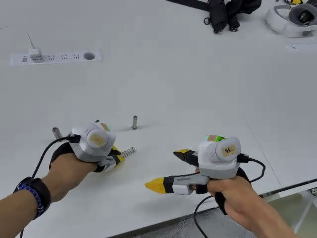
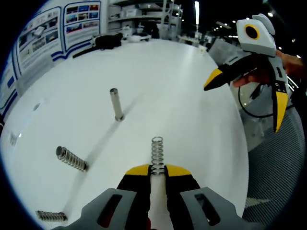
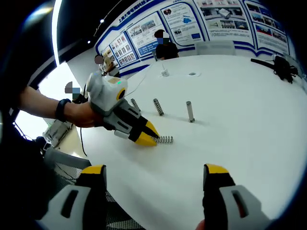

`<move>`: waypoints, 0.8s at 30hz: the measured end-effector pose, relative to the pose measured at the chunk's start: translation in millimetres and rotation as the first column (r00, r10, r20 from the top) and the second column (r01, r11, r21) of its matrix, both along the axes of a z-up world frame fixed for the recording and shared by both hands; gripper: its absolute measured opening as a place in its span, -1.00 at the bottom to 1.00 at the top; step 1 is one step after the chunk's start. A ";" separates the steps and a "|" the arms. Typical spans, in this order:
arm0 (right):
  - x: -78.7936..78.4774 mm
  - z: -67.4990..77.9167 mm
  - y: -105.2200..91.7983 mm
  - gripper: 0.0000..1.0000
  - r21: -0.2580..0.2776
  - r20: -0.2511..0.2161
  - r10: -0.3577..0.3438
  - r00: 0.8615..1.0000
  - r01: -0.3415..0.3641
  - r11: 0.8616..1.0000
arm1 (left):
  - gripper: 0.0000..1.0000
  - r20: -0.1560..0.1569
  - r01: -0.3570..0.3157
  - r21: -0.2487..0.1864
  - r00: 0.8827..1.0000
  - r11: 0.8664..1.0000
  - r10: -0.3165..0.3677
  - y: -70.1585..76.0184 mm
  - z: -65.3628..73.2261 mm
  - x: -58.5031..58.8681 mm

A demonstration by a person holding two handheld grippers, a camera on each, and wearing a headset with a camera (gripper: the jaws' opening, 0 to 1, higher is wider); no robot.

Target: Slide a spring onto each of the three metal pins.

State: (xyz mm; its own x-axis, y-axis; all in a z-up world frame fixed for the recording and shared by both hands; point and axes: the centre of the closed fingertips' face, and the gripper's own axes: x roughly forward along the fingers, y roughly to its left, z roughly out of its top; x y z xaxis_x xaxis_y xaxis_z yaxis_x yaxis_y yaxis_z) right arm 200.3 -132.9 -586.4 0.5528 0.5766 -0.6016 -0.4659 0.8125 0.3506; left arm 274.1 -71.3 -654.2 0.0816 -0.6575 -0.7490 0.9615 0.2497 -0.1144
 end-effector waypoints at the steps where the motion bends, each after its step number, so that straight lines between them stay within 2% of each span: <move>1: 0.2 0.3 -0.1 0.68 0.001 -0.001 -0.001 1.000 0.001 1.000 | -0.79 -0.003 -0.001 -0.002 1.000 1.000 0.000 1.0 0.9 -1.2; 9: -0.4 4.2 2.8 0.65 0.011 -0.002 0.011 1.000 -0.011 1.000 | -0.79 -0.008 -0.013 -0.031 1.000 0.999 0.013 12.7 14.3 -11.8; 19: 1.9 9.5 18.5 0.61 0.035 0.004 0.044 0.999 -0.044 0.998 | -0.79 0.011 -0.010 -0.050 1.000 0.999 0.010 35.6 31.5 -23.3; 24: 2.2 8.7 28.7 0.59 0.034 0.001 0.070 0.998 -0.070 0.997 | -0.79 0.025 -0.014 -0.055 1.000 0.998 0.016 47.2 39.6 -25.4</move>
